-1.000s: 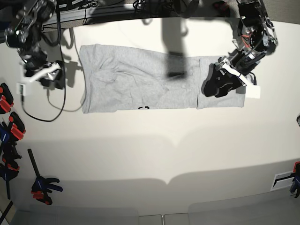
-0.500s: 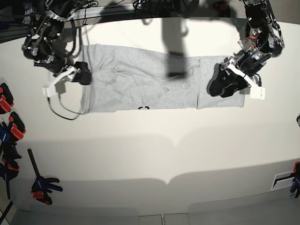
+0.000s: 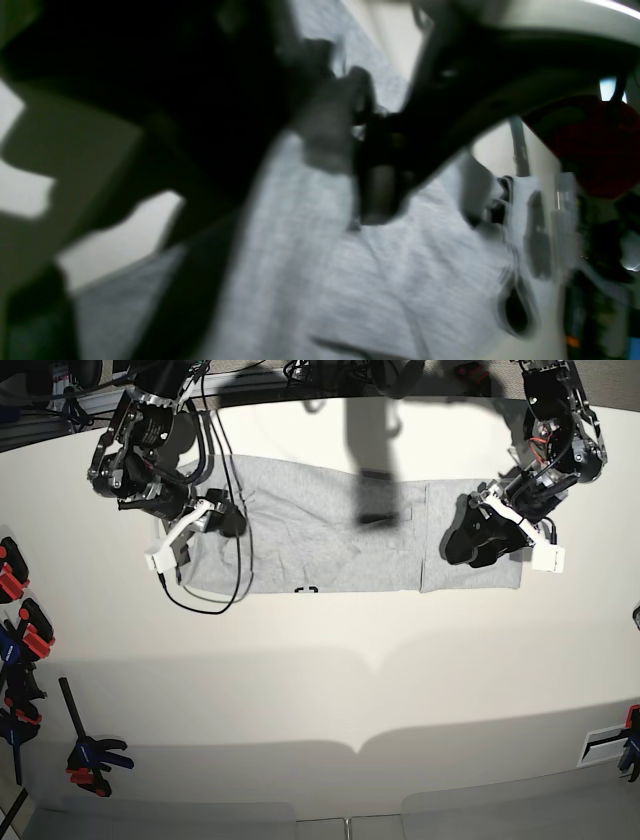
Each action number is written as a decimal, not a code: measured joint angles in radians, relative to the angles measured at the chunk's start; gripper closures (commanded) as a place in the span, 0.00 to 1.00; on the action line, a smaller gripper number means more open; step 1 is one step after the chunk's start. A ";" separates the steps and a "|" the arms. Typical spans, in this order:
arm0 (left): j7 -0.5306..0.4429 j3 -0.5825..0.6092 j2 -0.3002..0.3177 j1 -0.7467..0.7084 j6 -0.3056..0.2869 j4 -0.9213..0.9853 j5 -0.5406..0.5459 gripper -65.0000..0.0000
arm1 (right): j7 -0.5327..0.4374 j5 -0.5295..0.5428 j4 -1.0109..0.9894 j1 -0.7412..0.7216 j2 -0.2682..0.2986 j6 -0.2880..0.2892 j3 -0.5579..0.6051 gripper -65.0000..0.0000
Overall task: Fold the T-shirt properly
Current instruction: 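Grasp the other strip end with the right gripper, then fold the held end with the right gripper over toward the left gripper, then lift the shirt off the table with both grippers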
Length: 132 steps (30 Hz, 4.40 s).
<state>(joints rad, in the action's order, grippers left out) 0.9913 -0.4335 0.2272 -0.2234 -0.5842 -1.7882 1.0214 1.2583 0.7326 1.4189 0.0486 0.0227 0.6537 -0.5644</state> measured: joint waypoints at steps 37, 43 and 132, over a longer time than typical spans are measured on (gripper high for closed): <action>-0.049 0.001 -0.011 -0.050 0.139 0.000 -0.663 0.53 | 0.161 0.000 0.273 -0.179 -0.100 -0.041 0.369 1.00; -0.049 0.001 -0.011 -0.048 0.139 -0.001 -0.663 0.53 | 0.160 0.001 0.273 -0.179 -0.172 -0.041 0.481 1.00; 0.021 0.002 0.010 -0.216 0.228 -0.164 -0.251 0.53 | -0.421 -0.449 -0.211 -0.398 -0.172 -0.093 0.882 0.58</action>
<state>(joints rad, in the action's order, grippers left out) 1.0119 -0.4320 0.2371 -0.4393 -0.3561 -1.9526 0.7704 0.8371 0.2832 1.2076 -0.3492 -0.1493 0.5606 0.3180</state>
